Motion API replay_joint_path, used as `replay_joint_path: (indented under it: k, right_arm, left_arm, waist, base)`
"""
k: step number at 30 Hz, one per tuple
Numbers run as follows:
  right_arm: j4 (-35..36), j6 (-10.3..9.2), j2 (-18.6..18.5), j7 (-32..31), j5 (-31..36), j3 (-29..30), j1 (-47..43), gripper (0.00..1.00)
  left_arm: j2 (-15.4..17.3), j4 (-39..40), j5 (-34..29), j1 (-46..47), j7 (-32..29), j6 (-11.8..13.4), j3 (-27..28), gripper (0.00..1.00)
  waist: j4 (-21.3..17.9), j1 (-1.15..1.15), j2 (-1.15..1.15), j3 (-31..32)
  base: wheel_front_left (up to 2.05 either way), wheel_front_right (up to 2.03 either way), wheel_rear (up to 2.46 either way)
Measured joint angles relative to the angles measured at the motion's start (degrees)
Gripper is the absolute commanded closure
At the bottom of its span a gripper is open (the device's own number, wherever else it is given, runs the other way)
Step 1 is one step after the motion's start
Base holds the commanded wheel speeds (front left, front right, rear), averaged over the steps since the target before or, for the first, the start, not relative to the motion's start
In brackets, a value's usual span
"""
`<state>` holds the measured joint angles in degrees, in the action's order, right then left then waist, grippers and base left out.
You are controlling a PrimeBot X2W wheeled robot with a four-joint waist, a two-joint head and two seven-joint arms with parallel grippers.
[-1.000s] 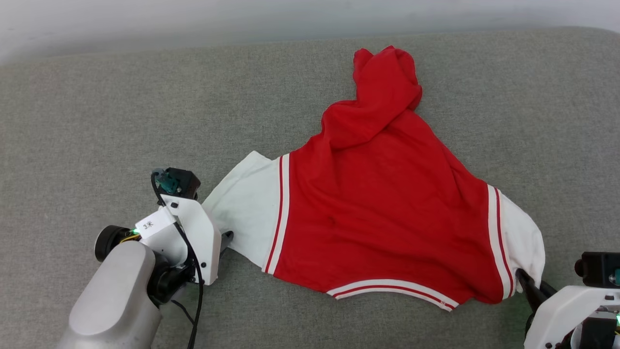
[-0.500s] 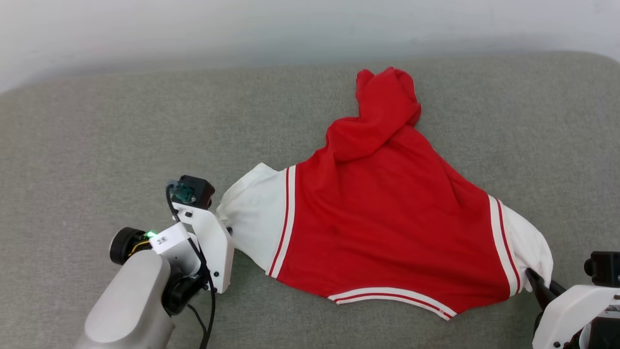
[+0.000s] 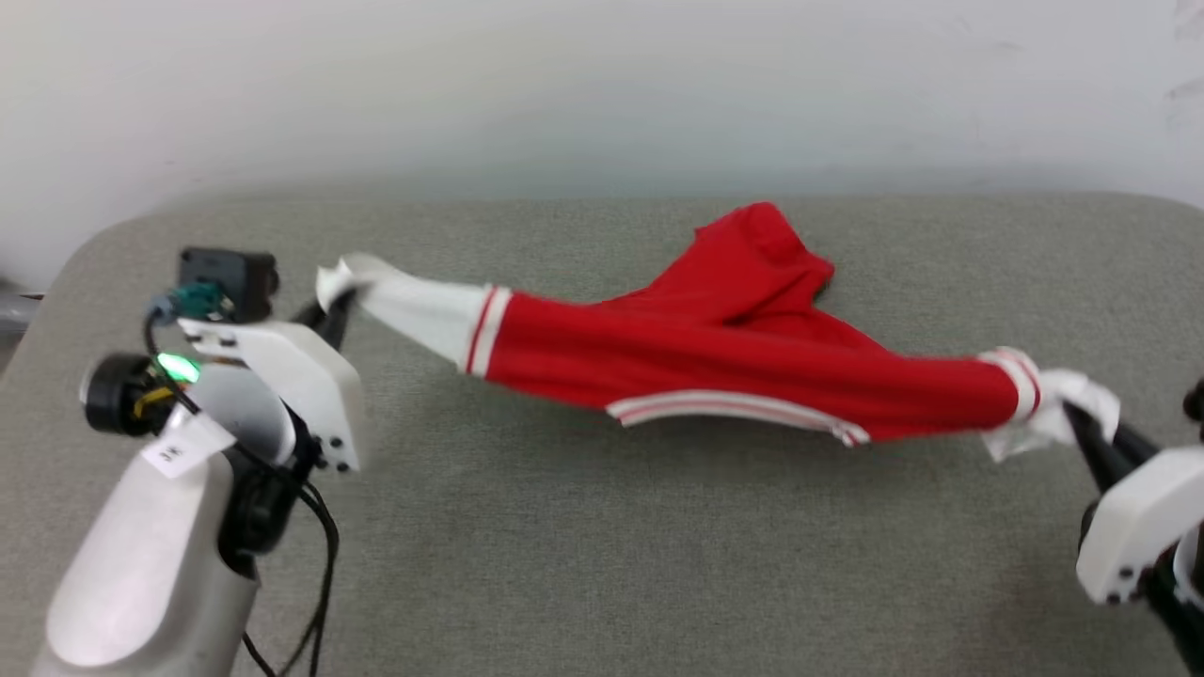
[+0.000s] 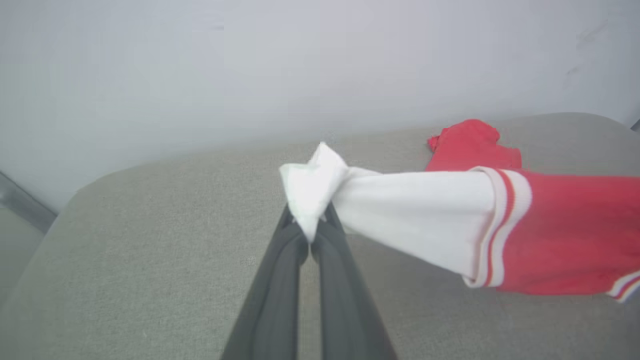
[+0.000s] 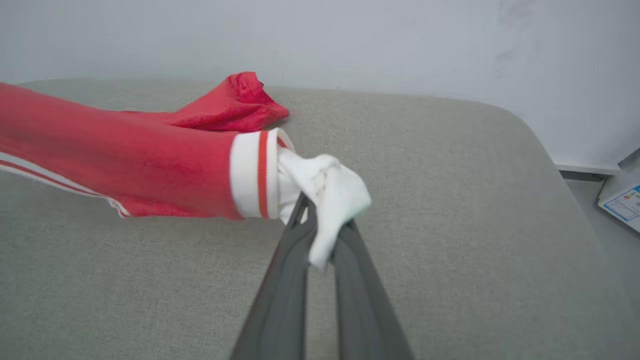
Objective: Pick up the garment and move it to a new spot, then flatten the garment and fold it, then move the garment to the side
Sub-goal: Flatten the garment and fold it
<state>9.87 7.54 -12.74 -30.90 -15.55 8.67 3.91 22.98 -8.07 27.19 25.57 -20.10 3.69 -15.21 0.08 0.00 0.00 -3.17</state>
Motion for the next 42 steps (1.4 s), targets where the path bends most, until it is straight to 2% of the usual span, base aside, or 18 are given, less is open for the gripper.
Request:
replay_joint_path:
  k: [8, 16, 22, 33, 42]
  right_arm:
    - [-2.78, 0.00, -5.86, -0.41, -0.82, -4.27, 17.30, 1.00]
    - [-11.80, 0.00, -8.37, 2.16, -1.71, -6.58, 38.81, 1.00]
    - [-20.26, 0.01, -7.88, 6.31, -1.47, -7.76, 53.57, 1.00]
    - [-35.83, 0.01, -5.79, 15.13, 0.97, -10.50, 76.81, 1.00]
    - [-46.09, 0.01, -3.27, 21.09, 1.57, -13.71, 85.73, 1.00]
  left_arm:
    - [1.52, 3.09, -1.32, 9.84, 1.65, 1.36, 2.74, 1.00]
    - [1.44, -3.94, -2.50, 26.50, 5.11, -0.29, 3.38, 1.00]
    - [1.00, -12.32, -2.83, 38.20, 9.29, -2.16, 4.15, 1.00]
    - [2.72, -24.04, -5.11, 56.10, 15.78, -4.06, 4.35, 1.00]
    - [1.36, -32.45, -4.39, 61.35, 19.04, -5.78, 4.02, 1.00]
  waist:
    - [0.99, 0.00, 0.00, -0.87]
    - [1.12, 0.00, 0.00, -6.15]
    - [0.84, 0.01, 0.00, -11.65]
    - [-0.75, 0.01, 0.00, -21.49]
    - [-1.38, 0.01, 0.00, -27.59]
  base:
    - [0.00, 0.00, 0.00]
    - [0.00, 0.00, 0.00]
    - [0.00, 0.00, 0.00]
    - [0.00, 0.00, 0.00]
    - [0.00, 0.00, 0.00]
